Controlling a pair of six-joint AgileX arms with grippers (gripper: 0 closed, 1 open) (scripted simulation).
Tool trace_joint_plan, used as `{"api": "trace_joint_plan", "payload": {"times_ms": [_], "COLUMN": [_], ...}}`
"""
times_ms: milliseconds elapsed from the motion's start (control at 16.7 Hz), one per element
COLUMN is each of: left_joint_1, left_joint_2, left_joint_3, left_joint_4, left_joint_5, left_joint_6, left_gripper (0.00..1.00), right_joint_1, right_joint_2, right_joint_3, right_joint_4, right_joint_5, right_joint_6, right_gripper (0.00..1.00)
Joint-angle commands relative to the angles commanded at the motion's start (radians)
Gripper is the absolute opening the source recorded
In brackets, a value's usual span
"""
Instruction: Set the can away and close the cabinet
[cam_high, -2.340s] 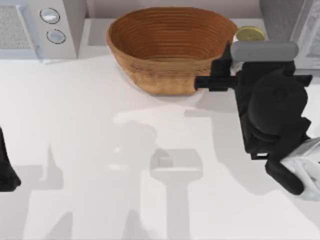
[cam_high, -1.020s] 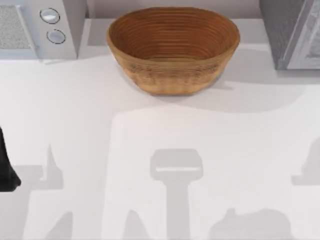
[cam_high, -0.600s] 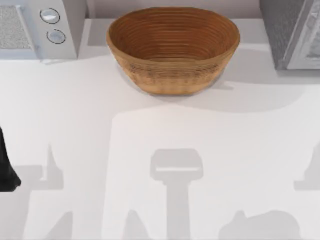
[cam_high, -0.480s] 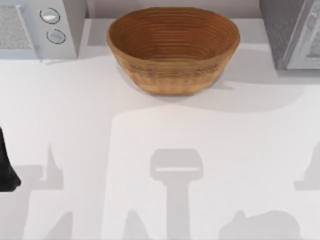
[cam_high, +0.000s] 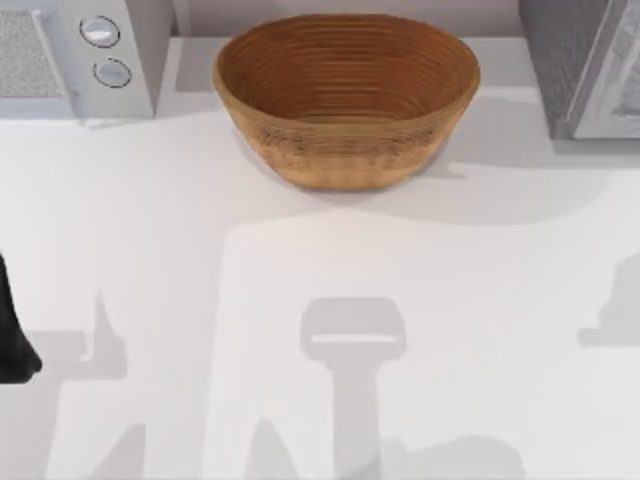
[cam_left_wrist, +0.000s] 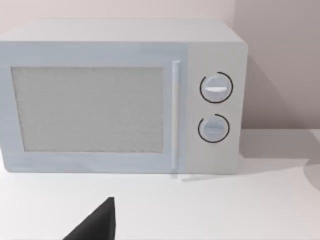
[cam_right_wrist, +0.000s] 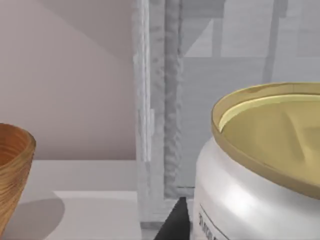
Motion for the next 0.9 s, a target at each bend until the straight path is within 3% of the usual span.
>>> {"api": "trace_joint_plan", "payload": {"times_ms": [900], "left_joint_1": [0.000], "left_joint_2": [0.000], "left_joint_3": [0.000], "left_joint_4": [0.000], "left_joint_5": [0.000], "left_joint_6": [0.000], "left_gripper": [1.00], "right_joint_1": [0.127], "right_joint_2": [0.920], "right_joint_3": [1.212], "right_joint_4": [-0.293], "right_joint_5": [0.135], "right_joint_6": [0.011], "right_gripper": [0.00]}}
